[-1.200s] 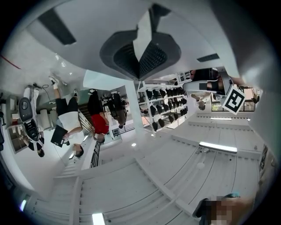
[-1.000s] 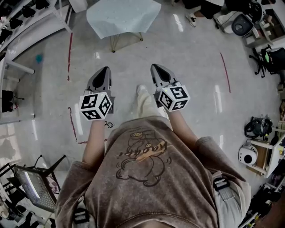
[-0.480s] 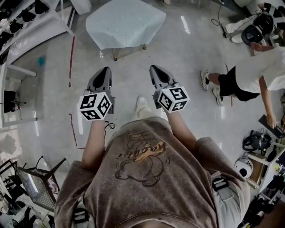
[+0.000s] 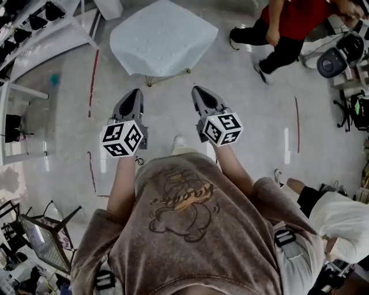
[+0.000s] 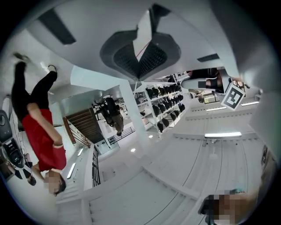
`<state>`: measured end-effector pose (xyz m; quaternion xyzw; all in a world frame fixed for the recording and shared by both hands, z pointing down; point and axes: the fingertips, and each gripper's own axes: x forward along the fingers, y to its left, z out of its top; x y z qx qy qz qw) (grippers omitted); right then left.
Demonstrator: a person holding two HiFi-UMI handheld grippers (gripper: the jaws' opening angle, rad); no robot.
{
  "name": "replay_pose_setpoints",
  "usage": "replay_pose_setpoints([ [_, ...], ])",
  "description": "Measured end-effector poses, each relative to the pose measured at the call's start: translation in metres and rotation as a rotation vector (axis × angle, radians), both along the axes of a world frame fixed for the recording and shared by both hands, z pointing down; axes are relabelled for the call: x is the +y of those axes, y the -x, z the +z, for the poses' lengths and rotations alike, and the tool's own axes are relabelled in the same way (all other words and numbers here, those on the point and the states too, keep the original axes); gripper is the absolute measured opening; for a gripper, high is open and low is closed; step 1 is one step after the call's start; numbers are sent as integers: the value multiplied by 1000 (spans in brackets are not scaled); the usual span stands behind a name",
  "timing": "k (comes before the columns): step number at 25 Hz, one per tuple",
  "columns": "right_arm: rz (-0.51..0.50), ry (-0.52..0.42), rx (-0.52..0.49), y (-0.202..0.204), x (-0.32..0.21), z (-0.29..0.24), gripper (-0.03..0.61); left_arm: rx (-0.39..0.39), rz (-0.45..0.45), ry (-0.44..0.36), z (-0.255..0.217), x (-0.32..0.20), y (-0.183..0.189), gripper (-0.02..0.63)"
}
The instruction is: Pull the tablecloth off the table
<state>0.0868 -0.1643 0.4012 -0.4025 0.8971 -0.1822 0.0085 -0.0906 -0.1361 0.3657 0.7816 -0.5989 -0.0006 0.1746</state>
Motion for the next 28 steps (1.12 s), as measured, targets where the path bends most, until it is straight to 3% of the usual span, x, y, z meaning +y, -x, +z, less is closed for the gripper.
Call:
replay_pose_setpoints([
  [5, 7, 27, -29, -5, -33, 0, 6, 1, 34, -8, -8, -26, -7, 18],
  [14, -1, -6, -51, 34, -53, -14, 6, 34, 132, -28, -11, -59, 12, 18],
  [19, 26, -3, -81, 46, -62, -17, 6, 126, 182, -39, -15, -71, 20, 18],
  [25, 59, 18, -80, 58, -73, -7, 0, 125, 202, -18, -4, -83, 32, 21],
  [28, 38, 37, -86, 68, -78, -7, 48, 136, 200, -8, -2, -90, 39, 26],
])
